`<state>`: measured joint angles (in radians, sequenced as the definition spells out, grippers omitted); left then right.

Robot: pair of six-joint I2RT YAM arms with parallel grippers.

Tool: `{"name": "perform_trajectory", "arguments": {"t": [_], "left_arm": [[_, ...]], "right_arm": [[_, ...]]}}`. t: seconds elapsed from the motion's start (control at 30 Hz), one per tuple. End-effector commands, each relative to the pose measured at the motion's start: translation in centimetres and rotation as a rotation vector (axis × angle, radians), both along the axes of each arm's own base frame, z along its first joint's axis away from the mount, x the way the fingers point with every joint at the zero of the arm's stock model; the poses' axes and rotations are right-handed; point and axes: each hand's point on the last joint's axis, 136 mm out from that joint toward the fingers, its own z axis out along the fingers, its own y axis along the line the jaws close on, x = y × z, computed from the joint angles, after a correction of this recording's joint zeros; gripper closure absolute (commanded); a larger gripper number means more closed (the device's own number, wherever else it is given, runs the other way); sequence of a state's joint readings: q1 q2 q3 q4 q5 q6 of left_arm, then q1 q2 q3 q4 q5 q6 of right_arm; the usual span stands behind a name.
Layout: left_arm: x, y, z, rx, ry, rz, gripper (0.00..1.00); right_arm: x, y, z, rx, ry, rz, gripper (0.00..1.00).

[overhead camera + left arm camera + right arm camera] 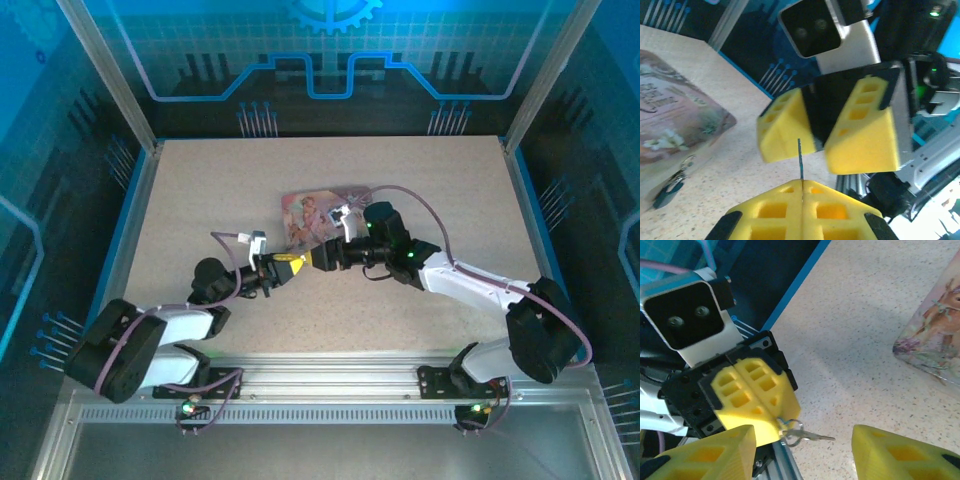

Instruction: Unlock the padlock with the key

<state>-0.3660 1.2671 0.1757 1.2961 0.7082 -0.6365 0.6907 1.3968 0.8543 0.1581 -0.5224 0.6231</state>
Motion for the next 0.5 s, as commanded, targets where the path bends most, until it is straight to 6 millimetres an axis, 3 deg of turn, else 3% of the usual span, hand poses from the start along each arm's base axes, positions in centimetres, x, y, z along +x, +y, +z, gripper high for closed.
{"name": "perform_trajectory", "arguments": {"t": [0.0, 0.3, 0.47], "left_arm": [[-1.3, -0.4, 1.3, -0.015, 0.012, -0.080, 1.00], [-1.9, -0.3, 2.3, -0.017, 0.016, -0.097, 1.00], [-1.8, -0.4, 2.6, -0.035, 0.026, -0.106, 1.00]], "right_arm": [[-0.5, 0.4, 2.7, 0.094, -0.061, 0.063, 0.52], [-2.2, 0.9, 5.0, 0.174, -0.100, 0.149, 0.99], [-3.2, 1.5, 5.1, 0.176, -0.116, 0.203, 1.00]]}}
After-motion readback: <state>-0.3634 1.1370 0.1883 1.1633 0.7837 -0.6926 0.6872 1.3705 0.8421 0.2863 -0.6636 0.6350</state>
